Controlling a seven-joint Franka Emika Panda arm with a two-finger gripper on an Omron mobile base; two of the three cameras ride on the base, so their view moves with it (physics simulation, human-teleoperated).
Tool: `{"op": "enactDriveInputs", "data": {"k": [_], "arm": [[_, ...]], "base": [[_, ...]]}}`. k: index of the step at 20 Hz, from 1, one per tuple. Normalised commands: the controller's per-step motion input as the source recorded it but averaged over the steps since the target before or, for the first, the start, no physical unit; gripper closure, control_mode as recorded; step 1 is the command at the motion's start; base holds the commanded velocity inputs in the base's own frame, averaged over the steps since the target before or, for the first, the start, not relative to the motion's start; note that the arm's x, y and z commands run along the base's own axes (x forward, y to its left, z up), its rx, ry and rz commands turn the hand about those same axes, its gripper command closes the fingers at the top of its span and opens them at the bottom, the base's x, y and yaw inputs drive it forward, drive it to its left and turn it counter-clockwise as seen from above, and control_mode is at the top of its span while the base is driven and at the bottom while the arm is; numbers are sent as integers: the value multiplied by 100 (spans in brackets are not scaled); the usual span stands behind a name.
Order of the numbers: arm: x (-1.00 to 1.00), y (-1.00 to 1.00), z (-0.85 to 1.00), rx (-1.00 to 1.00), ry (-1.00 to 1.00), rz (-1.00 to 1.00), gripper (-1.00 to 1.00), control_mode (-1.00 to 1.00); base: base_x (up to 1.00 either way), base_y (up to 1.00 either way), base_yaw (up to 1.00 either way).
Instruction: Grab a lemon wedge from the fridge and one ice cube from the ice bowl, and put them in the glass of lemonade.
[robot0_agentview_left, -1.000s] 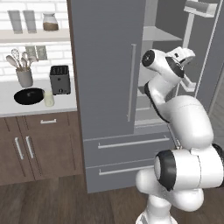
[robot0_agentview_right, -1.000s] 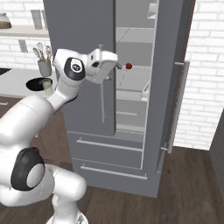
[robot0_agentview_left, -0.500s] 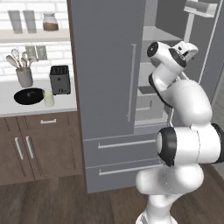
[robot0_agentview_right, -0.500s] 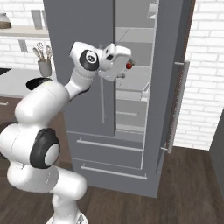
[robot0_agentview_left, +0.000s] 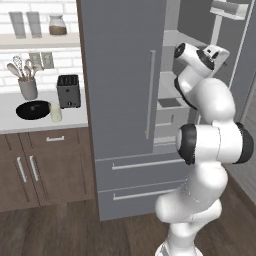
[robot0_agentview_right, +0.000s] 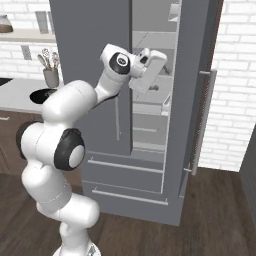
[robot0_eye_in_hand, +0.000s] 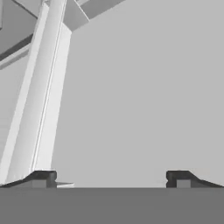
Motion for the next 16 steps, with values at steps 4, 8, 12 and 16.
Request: {"op": "enactDriveInputs", "data": {"k": [4,8,12,16], "arm": [[-11,-70,-9,0,11,-12,-100,-100],[-16,-82,-17,0,11,-16,-100,-100],[0,-75,-19,0,16,-11,-100,-100],[-35,6,3,0,7,-1,-100,-100]], "base": [[0,0,0],[0,0,0],[0,0,0],[0,0,0]]}}
